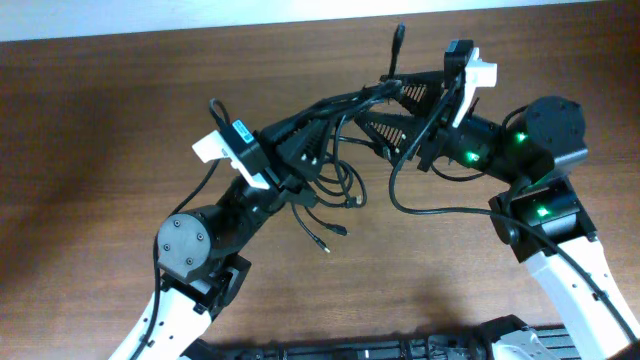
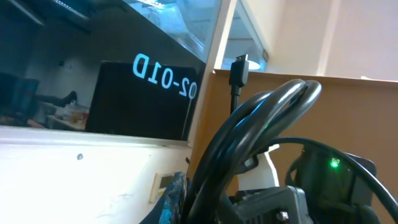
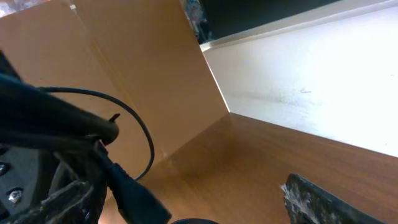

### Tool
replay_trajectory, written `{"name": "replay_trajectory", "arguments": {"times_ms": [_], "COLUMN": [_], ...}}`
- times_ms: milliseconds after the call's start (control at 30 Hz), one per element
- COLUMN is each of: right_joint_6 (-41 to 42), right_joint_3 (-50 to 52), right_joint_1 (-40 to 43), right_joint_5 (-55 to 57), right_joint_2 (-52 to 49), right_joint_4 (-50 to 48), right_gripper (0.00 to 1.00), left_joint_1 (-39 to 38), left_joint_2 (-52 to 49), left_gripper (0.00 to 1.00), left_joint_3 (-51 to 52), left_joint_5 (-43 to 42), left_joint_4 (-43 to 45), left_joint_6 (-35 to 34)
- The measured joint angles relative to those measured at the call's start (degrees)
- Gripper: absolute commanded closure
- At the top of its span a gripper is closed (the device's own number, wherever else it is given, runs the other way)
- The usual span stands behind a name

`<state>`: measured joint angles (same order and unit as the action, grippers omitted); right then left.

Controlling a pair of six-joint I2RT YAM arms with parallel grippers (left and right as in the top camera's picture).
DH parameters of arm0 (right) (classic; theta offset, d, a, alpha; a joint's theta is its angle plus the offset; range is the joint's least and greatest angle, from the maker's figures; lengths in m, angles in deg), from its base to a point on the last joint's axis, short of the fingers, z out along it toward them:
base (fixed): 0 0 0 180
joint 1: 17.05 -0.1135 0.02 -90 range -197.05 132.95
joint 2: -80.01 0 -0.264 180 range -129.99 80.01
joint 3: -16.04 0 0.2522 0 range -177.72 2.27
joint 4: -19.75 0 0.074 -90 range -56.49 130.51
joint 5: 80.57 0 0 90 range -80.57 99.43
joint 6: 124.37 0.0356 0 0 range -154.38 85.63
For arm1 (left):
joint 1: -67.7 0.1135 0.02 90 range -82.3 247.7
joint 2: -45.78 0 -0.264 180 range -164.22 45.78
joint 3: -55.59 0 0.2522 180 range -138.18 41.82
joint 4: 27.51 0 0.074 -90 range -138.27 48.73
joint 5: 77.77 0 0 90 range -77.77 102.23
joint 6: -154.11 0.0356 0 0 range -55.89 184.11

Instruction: Untangle cables

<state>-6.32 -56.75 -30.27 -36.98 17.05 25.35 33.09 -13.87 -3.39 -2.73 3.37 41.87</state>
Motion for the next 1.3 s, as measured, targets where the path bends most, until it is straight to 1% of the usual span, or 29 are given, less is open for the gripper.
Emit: {"name": "replay_trajectory", "arguments": {"times_ms": [167, 300, 467, 733, 1300], "right_joint_6": [0.0, 0.0, 0.0, 0.0, -1.7], "right_joint_3": [0.0, 0.0, 0.0, 0.0, 0.0], "right_joint_1": [0.0, 0.0, 0.0, 0.0, 0.0], "right_joint_5": [-0.1, -1.3, -2.0, -1.7, 0.3], "right_joint_2": [0.0, 0.0, 0.0, 0.0, 0.3], "right_joint_4": [0.0, -0.3, -1.3, -2.6, -1.1], "right_gripper": [0.1, 0.1, 0.1, 0.1, 0.1], "left_joint_1": [0.0, -0.3, -0.3, -0.3, -0.2], "left_joint_2": [0.2, 0.2, 0.2, 0.2, 0.1], "left_gripper": [1.0, 1.0, 1.0, 1.0, 1.0], "left_joint_3": [0.0, 0.0, 0.0, 0.0, 0.0], "left_joint_5": [-0.2, 2.4, 3.0, 0.0, -0.1], "left_joint_4": [-0.7, -0.9, -2.4, -2.0, -0.9], "left_joint_6": [1.0, 1.7, 1.7, 1.7, 1.7]}}
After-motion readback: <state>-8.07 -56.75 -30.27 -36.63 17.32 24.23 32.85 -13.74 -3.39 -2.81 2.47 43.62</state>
